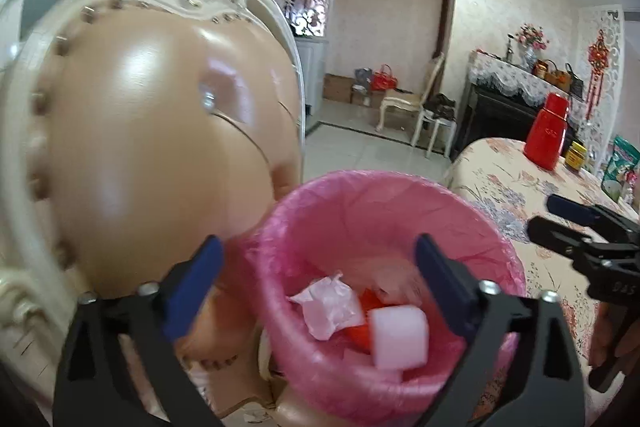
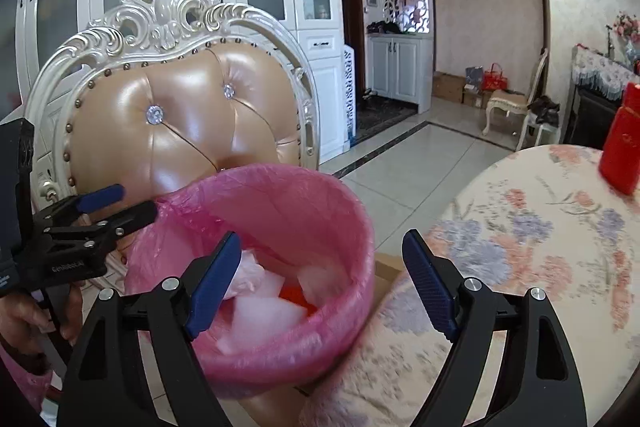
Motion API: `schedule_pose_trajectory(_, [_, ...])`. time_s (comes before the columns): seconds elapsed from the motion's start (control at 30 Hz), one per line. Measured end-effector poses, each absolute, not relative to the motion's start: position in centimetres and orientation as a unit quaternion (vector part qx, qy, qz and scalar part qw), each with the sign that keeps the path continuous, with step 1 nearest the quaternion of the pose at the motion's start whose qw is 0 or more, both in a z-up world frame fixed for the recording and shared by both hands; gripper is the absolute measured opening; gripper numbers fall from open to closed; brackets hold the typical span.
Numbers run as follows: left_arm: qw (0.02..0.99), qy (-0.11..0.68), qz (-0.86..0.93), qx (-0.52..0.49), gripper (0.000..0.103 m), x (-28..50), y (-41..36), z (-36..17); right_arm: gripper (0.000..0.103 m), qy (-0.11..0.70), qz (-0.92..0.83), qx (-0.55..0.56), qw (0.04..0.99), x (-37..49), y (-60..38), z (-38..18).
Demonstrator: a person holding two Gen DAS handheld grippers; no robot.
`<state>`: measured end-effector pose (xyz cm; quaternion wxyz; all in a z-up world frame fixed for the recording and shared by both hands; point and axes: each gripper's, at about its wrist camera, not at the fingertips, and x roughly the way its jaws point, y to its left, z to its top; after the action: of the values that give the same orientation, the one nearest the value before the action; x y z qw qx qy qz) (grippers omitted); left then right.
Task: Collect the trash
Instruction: 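Move both open tools back over the table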
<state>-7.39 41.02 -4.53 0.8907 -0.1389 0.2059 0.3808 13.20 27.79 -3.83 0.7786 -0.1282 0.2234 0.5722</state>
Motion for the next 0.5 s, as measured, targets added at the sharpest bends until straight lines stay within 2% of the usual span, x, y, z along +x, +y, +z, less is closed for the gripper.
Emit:
schedule_pose_trajectory(0.23, [0.914, 0.193, 0.336, -0.120, 0.098, -7.5, 35.9, -3.5, 0.083, 0.211, 0.516, -0.115, 0.822, 13.2, 19.3, -2.4])
schedule_pose_trajectory(0.5, [0.945, 0.217, 0.224, -0.100, 0.098, -1.1, 27.0, -3.5, 0.084, 0.233, 0.414, -0.086, 0.876, 16.0, 7.0, -3.5])
